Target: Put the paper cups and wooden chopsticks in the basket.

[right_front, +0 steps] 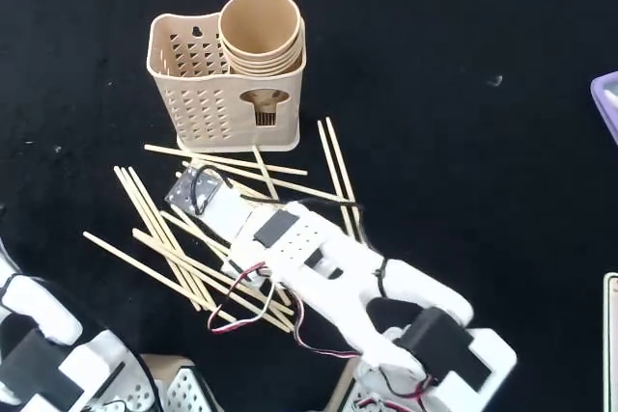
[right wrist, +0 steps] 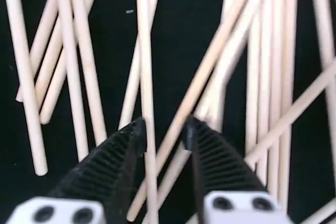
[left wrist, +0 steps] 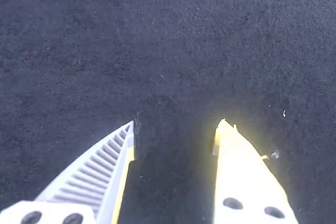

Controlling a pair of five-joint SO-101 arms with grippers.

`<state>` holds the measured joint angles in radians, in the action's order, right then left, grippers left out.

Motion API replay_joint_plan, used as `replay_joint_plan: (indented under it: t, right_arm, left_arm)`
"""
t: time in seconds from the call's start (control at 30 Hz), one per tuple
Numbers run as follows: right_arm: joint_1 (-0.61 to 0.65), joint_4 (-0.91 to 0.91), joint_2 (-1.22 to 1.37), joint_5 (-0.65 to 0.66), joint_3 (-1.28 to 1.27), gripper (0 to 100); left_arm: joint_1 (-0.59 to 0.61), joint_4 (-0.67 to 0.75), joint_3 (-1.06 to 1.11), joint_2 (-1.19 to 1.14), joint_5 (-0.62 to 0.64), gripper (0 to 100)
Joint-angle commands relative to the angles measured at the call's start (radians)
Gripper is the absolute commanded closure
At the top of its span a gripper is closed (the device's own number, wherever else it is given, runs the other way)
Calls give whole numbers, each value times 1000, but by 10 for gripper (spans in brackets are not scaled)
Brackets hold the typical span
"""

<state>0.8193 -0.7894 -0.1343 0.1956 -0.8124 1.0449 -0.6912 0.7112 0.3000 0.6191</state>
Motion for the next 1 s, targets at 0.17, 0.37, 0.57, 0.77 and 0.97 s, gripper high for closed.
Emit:
replay_joint_plan:
  t: [0.17,0.37,0.57,0.77,0.97]
  right_arm:
    - [3,-17,12,-2,58,811]
    - [2,-12,21,0,58,811]
    - [2,-11,21,0,53,811]
    - [3,-11,25,0,51,811]
    - [5,9,114,46,79,811]
  left_arm:
    - [-8,14,-10,34,0,759]
    - [-8,12,-10,34,0,759]
    - [-8,12,-10,34,0,759]
    - [-8,12,-10,34,0,759]
    - [-7,12,-10,34,0,759]
